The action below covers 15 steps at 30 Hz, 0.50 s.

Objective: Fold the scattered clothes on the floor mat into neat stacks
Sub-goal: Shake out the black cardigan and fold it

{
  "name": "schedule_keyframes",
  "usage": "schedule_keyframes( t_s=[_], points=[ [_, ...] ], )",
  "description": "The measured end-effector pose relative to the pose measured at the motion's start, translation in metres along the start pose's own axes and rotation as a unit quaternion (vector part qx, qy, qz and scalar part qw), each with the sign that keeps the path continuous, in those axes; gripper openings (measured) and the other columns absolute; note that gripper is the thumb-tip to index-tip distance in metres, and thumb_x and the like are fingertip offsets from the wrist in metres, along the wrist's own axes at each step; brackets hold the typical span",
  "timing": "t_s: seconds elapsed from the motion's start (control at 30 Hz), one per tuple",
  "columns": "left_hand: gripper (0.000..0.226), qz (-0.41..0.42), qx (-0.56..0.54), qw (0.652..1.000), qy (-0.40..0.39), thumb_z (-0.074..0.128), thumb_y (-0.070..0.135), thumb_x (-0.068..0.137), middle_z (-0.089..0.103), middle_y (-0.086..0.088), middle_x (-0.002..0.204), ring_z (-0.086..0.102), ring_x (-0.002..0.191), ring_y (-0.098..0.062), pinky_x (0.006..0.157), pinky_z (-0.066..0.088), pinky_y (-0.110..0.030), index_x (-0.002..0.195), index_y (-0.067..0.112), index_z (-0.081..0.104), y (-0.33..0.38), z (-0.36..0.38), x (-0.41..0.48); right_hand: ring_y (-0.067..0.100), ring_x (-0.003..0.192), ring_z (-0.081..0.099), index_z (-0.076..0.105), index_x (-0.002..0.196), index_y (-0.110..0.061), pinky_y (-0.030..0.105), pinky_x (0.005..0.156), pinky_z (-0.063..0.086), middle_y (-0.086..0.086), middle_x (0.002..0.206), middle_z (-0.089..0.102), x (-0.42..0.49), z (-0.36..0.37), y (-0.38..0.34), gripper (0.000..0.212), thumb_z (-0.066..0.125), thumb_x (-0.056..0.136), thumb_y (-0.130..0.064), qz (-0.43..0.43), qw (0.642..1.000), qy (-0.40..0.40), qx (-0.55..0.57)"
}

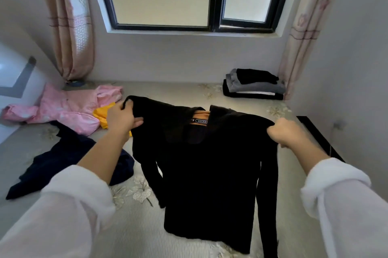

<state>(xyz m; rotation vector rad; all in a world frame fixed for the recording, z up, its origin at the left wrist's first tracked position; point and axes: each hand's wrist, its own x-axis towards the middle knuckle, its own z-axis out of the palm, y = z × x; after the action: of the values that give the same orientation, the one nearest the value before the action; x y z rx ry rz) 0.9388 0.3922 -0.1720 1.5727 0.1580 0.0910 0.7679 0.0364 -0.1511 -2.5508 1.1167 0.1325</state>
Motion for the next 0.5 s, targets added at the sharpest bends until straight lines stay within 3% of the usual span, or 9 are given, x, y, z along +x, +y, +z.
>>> schedule_keyframes(
  t_s=[0.07,0.1,0.17,0.2,0.27,0.33,0.4,0.5],
  points=[
    [0.013,-0.022,-0.029,0.999,-0.01,0.046,0.022,0.1,0.056,-0.011,0.108,0.064,0.074,-0.025,0.049,0.056,-0.023,0.105,0.014,0.055,0.004,0.012,0.014,0.028,0.046,0.061,0.056,0.103,0.01,0.024,0.04,0.046,0.023,0.069,0.063,0.024,0.007,-0.009,0.03,0.041,0.094,-0.014,0.088,0.969,-0.077,0.22],
    [0.012,-0.019,-0.033,0.999,-0.012,0.047,0.023,0.099,0.056,-0.009,0.108,0.062,0.082,-0.025,0.052,0.057,-0.025,0.104,0.015,0.056,0.006,0.015,0.021,0.03,0.048,0.062,0.051,0.117,0.01,0.027,0.039,0.049,0.025,0.075,0.064,0.033,0.008,-0.013,0.034,0.037,0.097,-0.014,0.108,0.938,-0.095,0.315],
    [0.013,0.02,-0.012,0.999,-0.021,0.047,0.025,0.099,0.057,-0.007,0.101,0.058,0.093,-0.024,0.063,0.056,-0.032,0.095,0.018,0.058,0.015,0.018,0.037,0.035,0.072,0.065,0.044,0.133,-0.005,0.037,0.055,0.057,0.024,0.098,0.063,0.049,0.005,-0.019,0.036,0.032,0.1,-0.012,0.093,0.888,-0.051,0.447],
    [0.016,0.054,0.008,0.998,-0.023,0.047,0.026,0.098,0.057,-0.005,0.093,0.056,0.092,-0.023,0.069,0.052,-0.037,0.088,0.02,0.058,0.021,0.019,0.045,0.035,0.085,0.064,0.05,0.129,-0.012,0.039,0.067,0.056,0.02,0.104,0.063,0.058,0.003,-0.022,0.035,0.035,0.097,-0.009,0.064,0.879,0.013,0.472],
    [0.018,0.141,0.052,0.989,-0.008,0.047,0.026,0.095,0.053,0.002,0.077,0.05,0.083,-0.017,0.074,0.046,-0.04,0.081,0.019,0.056,0.029,0.016,0.057,0.027,0.091,0.059,0.059,0.105,-0.017,0.035,0.075,0.047,0.011,0.1,0.062,0.062,-0.003,-0.024,0.03,0.04,0.087,-0.003,-0.015,0.889,0.158,0.43],
    [0.016,0.218,0.078,0.973,0.026,0.046,0.025,0.09,0.052,0.009,0.074,0.048,0.074,-0.007,0.074,0.04,-0.032,0.087,0.017,0.06,0.031,0.009,0.056,0.026,0.09,0.056,0.057,0.101,-0.017,0.033,0.074,0.043,0.01,0.099,0.061,0.056,-0.003,-0.022,0.031,0.041,0.082,0.002,-0.059,0.902,0.245,0.352],
    [0.019,0.253,0.082,0.963,0.048,0.045,0.024,0.088,0.056,0.012,0.08,0.051,0.077,-0.002,0.076,0.041,-0.024,0.093,0.021,0.064,0.023,-0.001,0.044,0.031,0.098,0.056,0.056,0.11,-0.014,0.039,0.079,0.045,0.013,0.109,0.061,0.048,0.005,-0.015,0.039,0.042,0.08,0.006,-0.08,0.912,0.281,0.289],
    [0.022,0.236,0.091,0.966,0.059,0.047,0.023,0.089,0.065,0.005,0.098,0.058,0.091,0.002,0.082,0.045,-0.015,0.102,0.023,0.065,-0.022,-0.022,0.02,0.038,0.109,0.052,0.053,0.121,-0.012,0.048,0.09,0.044,0.019,0.119,0.058,0.037,0.031,-0.002,0.049,0.042,0.079,0.011,-0.095,0.929,0.27,0.234]
  ],
)
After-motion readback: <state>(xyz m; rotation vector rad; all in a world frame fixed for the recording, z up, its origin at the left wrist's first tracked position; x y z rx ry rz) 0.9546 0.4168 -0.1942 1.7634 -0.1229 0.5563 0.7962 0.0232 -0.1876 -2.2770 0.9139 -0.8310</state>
